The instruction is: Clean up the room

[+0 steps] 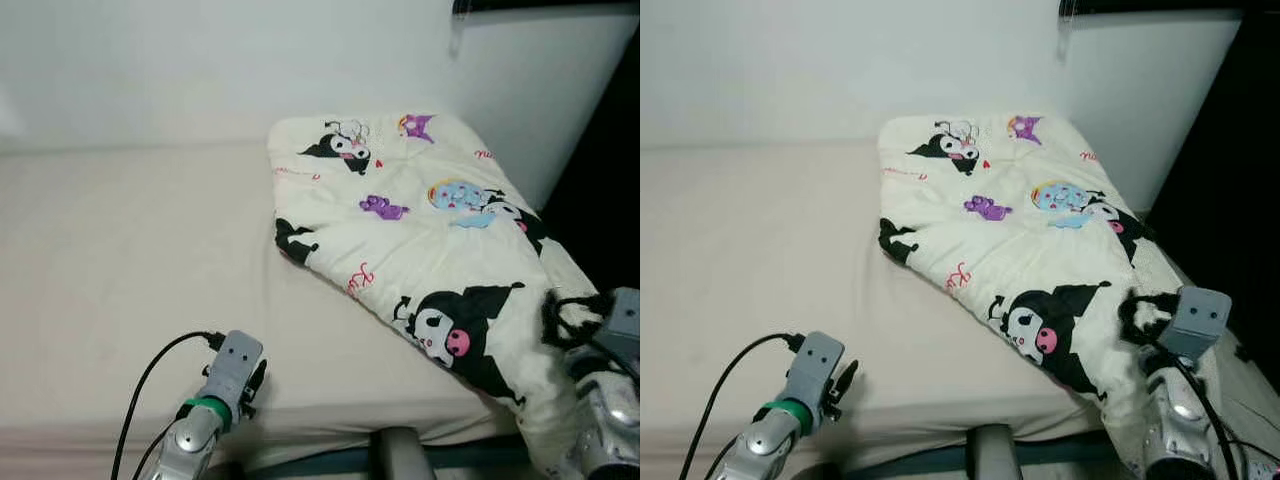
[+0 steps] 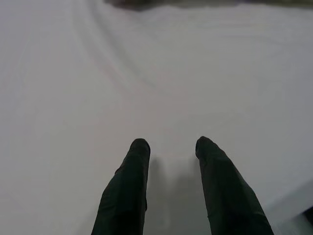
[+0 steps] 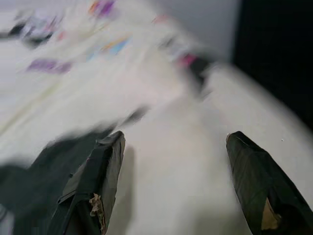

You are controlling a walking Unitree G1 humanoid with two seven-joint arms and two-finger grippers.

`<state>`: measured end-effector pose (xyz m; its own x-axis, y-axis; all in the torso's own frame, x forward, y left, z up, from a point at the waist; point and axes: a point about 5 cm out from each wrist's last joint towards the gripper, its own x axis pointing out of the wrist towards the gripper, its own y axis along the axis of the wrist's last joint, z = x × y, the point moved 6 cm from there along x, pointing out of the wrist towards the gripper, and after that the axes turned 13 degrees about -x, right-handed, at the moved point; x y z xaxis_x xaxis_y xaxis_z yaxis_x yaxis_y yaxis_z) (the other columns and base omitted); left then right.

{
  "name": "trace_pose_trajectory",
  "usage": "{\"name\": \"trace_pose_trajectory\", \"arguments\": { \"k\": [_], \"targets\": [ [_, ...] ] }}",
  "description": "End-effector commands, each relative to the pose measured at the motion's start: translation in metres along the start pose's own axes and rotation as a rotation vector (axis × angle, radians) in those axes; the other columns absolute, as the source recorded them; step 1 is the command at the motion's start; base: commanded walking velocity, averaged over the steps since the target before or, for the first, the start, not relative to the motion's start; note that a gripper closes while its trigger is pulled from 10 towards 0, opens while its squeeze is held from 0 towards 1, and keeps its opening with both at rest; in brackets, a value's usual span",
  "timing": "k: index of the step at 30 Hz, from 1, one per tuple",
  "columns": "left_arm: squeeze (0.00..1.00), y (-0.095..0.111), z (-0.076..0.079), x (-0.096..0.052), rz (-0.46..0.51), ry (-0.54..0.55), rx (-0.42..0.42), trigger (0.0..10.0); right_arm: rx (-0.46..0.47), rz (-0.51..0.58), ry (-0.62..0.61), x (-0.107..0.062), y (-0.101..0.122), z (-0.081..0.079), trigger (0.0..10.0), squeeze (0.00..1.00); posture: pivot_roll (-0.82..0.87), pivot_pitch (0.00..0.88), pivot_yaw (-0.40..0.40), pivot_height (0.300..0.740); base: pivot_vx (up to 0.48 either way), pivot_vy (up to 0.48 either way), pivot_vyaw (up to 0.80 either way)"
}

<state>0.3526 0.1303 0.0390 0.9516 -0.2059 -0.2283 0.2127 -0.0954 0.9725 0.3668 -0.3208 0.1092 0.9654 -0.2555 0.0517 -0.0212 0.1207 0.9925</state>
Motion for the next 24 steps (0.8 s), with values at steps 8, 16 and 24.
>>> {"name": "trace_pose_trajectory", "arguments": {
  "k": [8,16,24],
  "targets": [
    [0.0,-0.011,-0.011,-0.012,-0.045,0.014,0.024,10.0,-0.09,-0.209,-0.109,-0.015,-0.045,0.023,10.0,0.0,-0.1,0.172,0.137,0.595,0.0,0.0,0.0],
    [0.0,-0.009,-0.008,-0.01,-0.051,0.002,0.03,10.0,-0.041,-0.221,-0.081,-0.016,-0.049,0.023,0.0,0.0,-0.1,0.168,0.145,0.595,0.0,0.0,0.0],
    [0.0,-0.006,-0.009,-0.008,-0.048,0.005,0.029,10.0,0.061,-0.215,-0.011,-0.011,-0.048,0.004,0.0,0.0,-0.1,0.154,0.143,0.595,0.0,0.0,0.0]
  ]
}}
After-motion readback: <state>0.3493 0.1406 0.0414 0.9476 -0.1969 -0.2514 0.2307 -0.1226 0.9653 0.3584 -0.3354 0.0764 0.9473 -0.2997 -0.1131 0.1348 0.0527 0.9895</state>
